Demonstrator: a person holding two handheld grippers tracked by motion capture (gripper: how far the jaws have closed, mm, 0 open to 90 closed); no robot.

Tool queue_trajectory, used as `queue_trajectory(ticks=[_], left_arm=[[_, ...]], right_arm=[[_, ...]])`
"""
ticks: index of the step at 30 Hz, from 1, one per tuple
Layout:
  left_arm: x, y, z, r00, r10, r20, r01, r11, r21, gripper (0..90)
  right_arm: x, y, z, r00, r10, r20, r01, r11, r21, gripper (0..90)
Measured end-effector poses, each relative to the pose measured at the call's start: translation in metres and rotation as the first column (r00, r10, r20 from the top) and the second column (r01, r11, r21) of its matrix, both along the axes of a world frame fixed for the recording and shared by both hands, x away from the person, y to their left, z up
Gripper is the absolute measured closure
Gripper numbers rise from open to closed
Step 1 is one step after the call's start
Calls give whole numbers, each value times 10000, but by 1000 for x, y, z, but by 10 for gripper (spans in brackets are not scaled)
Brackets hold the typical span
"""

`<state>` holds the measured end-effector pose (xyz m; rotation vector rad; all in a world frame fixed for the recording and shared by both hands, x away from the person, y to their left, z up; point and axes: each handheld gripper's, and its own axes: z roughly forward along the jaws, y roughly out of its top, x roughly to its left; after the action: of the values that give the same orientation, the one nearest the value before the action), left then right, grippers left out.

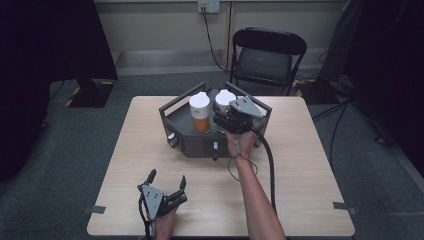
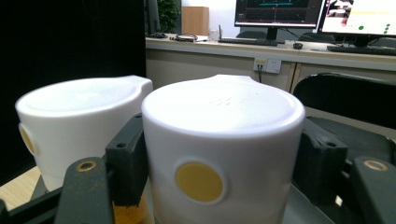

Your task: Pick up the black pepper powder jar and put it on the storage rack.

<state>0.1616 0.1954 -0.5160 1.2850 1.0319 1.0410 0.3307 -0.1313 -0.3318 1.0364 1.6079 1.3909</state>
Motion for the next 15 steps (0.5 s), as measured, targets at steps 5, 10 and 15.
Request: queue_trajectory(ticks=[5, 10, 15], left_arm=[[0, 0, 0, 10000, -1, 0, 1, 10000, 0, 9], [0, 0, 0, 10000, 6, -1, -6, 10000, -3, 9], [0, 0, 0, 10000, 2, 2, -2, 10000, -3, 7]], right_arm=[[1, -1, -3, 9999, -15, -116, 15, 10000, 10, 305], [1, -4, -6, 9999, -11, -117, 12, 10000, 81, 305], [1, -7, -10, 10000, 31, -63, -29, 9998, 202, 305]])
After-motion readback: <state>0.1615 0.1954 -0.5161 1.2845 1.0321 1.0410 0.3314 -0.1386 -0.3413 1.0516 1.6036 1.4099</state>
